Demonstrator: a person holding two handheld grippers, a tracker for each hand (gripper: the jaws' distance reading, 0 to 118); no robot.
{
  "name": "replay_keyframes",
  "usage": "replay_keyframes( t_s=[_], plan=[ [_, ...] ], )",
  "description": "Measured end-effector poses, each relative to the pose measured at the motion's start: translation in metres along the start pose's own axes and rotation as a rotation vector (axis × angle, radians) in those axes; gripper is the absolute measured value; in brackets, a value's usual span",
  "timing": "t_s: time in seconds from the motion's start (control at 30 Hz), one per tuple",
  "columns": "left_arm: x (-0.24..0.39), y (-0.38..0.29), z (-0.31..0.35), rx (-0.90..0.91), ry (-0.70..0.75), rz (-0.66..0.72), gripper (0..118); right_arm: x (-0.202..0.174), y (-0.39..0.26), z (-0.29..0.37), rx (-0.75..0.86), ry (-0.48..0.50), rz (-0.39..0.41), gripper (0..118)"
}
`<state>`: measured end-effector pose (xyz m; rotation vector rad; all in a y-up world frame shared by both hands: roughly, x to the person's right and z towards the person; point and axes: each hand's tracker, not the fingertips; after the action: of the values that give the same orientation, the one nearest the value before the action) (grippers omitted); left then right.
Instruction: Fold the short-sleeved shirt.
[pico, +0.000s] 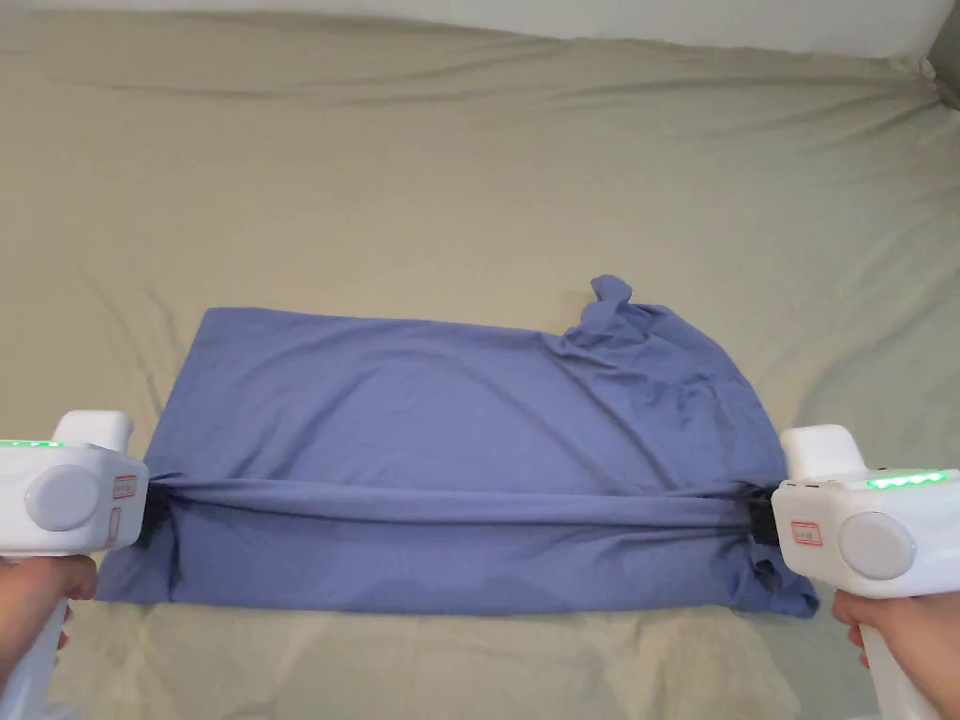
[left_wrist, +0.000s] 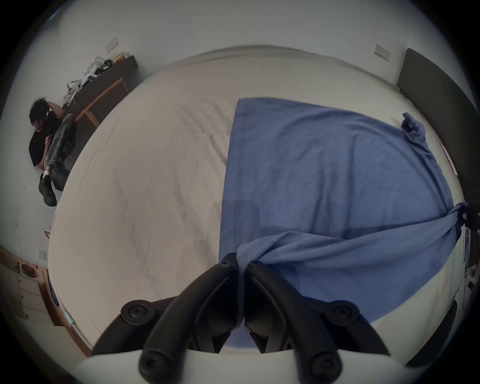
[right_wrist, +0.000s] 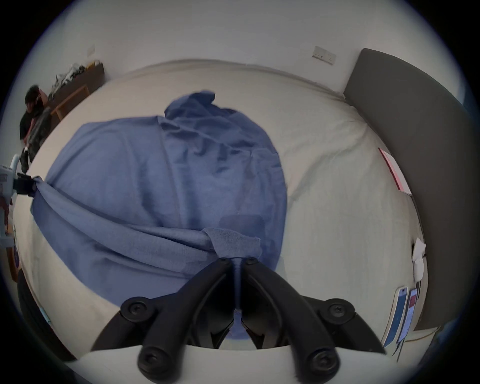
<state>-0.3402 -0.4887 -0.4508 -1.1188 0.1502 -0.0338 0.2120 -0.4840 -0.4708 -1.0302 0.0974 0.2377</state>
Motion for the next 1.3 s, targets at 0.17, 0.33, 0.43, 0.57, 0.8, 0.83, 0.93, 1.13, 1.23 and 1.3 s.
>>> replay_keyframes(
  t_s=[0.17,0.33,0.43,0.57,0.8,0.83,0.93,1.13,1.23,1.3],
  plan=[
    [0.005,0.010,-0.016,-0.034,0.007,-0.022,2,-0.003,0.009,-0.032,-0.067,-0.011,0.052,5],
    [0.003,0.017,-0.019,-0.045,0.025,0.001,38,0.003,0.016,-0.037,-0.067,-0.032,0.039,51],
    [-0.013,0.027,-0.011,0.001,0.114,0.095,116,0.025,0.027,-0.027,-0.006,-0.146,-0.008,93],
    [-0.019,0.034,0.050,0.227,-0.013,0.192,115,0.051,0.046,0.032,0.179,-0.166,-0.174,94],
    [0.027,0.030,0.190,0.687,-0.054,0.106,115,0.010,0.064,0.185,0.600,-0.153,-0.119,93],
    [0.033,0.028,0.205,0.734,-0.055,0.099,115,0.001,0.064,0.202,0.645,-0.154,-0.106,93],
    [0.060,0.014,0.251,0.863,-0.050,0.064,107,-0.035,0.059,0.248,0.765,-0.137,-0.033,89],
    [0.104,-0.013,0.288,1.005,0.001,-0.027,46,-0.090,0.042,0.272,0.833,-0.091,0.061,41],
    [0.118,-0.023,0.286,1.055,0.054,-0.037,5,-0.114,0.031,0.267,0.855,-0.128,0.110,6],
    [0.123,-0.024,0.285,1.025,0.049,-0.082,1,-0.121,0.026,0.261,0.837,-0.109,0.132,2]
  ],
)
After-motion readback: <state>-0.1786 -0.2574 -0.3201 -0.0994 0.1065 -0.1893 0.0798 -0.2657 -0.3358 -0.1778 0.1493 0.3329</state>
